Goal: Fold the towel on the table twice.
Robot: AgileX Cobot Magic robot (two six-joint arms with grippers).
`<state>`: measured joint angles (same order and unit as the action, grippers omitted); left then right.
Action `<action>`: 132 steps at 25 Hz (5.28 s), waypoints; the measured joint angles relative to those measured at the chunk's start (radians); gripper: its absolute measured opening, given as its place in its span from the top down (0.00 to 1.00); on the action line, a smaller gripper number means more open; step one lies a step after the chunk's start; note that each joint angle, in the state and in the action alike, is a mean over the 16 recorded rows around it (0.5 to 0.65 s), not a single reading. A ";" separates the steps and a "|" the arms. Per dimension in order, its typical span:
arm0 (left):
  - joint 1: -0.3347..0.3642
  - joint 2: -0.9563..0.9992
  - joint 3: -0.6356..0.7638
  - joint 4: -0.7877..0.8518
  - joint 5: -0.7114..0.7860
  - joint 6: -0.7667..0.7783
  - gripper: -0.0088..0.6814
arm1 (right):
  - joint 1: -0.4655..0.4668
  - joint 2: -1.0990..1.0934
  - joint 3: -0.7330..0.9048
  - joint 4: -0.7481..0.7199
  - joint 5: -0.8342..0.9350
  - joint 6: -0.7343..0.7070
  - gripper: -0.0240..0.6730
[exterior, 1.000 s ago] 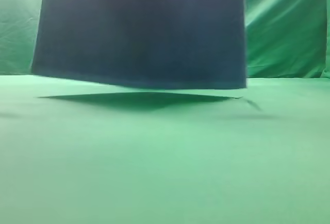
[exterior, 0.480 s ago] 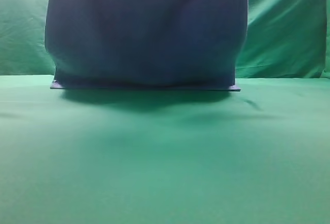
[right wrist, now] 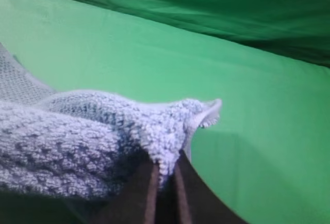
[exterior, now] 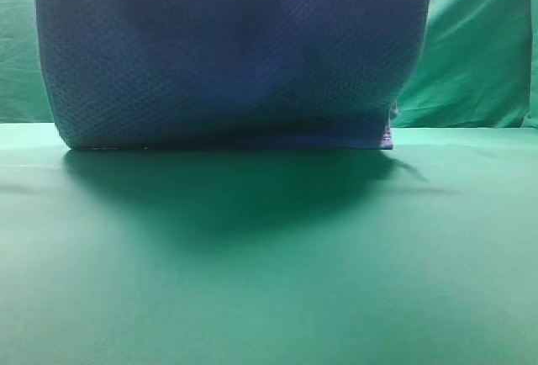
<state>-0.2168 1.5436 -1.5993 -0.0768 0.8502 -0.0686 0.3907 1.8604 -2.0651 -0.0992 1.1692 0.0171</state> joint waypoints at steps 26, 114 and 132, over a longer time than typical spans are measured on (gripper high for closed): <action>-0.003 -0.646 0.923 -0.305 -0.087 0.064 0.99 | 0.273 -0.786 1.257 -0.046 -0.340 0.398 0.97; -0.003 -0.989 0.675 -0.302 -0.065 0.269 0.99 | -0.001 -0.986 0.831 0.117 -0.120 -0.019 0.97; -0.003 -1.398 0.892 -0.321 -0.040 0.269 0.99 | -0.001 -1.766 1.293 0.164 -0.219 -0.047 0.97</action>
<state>-0.2199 0.1459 -0.7074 -0.3978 0.8100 0.2008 0.3898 0.0944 -0.7721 0.0651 0.9499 -0.0302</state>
